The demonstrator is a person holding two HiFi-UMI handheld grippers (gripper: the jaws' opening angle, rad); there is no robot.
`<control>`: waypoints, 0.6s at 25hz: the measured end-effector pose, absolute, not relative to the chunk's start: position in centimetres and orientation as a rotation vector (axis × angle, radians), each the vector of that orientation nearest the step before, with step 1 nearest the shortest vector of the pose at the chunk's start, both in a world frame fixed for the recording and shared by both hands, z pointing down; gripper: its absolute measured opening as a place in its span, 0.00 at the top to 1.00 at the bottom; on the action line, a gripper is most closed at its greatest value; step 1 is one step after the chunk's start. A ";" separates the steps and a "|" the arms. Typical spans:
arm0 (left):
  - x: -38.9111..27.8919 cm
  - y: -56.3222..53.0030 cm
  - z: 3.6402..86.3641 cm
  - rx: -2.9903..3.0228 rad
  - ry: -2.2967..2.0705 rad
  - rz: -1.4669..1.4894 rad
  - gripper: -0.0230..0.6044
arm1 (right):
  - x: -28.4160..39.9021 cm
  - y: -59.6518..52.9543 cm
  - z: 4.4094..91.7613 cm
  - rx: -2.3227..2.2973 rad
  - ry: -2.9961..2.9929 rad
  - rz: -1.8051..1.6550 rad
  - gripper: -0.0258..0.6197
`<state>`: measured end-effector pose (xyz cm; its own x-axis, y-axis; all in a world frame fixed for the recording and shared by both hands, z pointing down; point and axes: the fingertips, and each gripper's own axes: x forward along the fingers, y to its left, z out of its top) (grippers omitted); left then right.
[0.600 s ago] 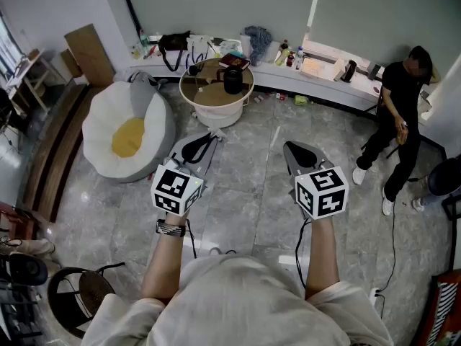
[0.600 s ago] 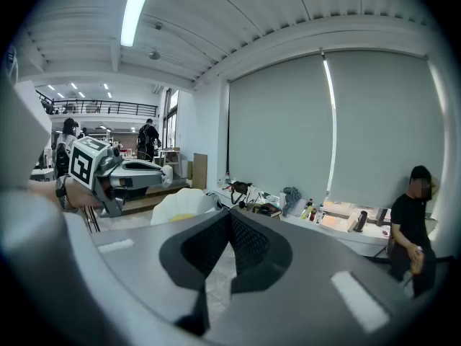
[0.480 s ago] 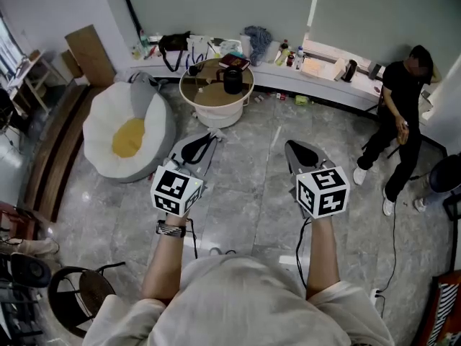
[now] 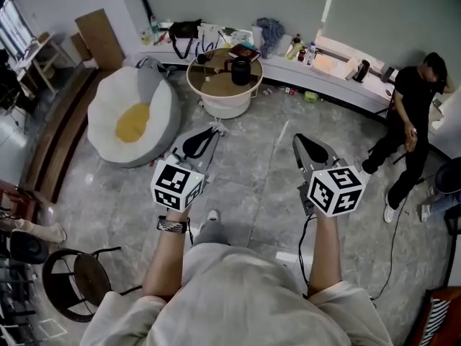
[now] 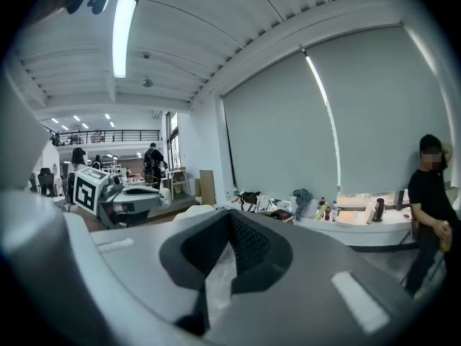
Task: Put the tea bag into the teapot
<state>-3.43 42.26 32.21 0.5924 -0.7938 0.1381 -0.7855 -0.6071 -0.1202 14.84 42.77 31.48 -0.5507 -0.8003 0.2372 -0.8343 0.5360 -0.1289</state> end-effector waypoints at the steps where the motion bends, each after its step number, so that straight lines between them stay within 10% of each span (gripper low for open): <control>1: -3.5 41.7 32.4 -2.762 1.376 -0.277 0.91 | 14.8 42.3 31.8 1.397 -2.606 0.320 0.95; 15: -6.8 21.3 33.4 -2.822 1.308 -0.208 0.91 | 11.7 23.1 32.6 1.399 -2.558 0.272 0.95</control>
<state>-6.78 21.34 33.41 0.6390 -0.7612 0.1107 -0.7580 -0.6476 -0.0783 11.67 23.13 32.56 -0.5260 -0.8055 0.2729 -0.8449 0.5316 -0.0594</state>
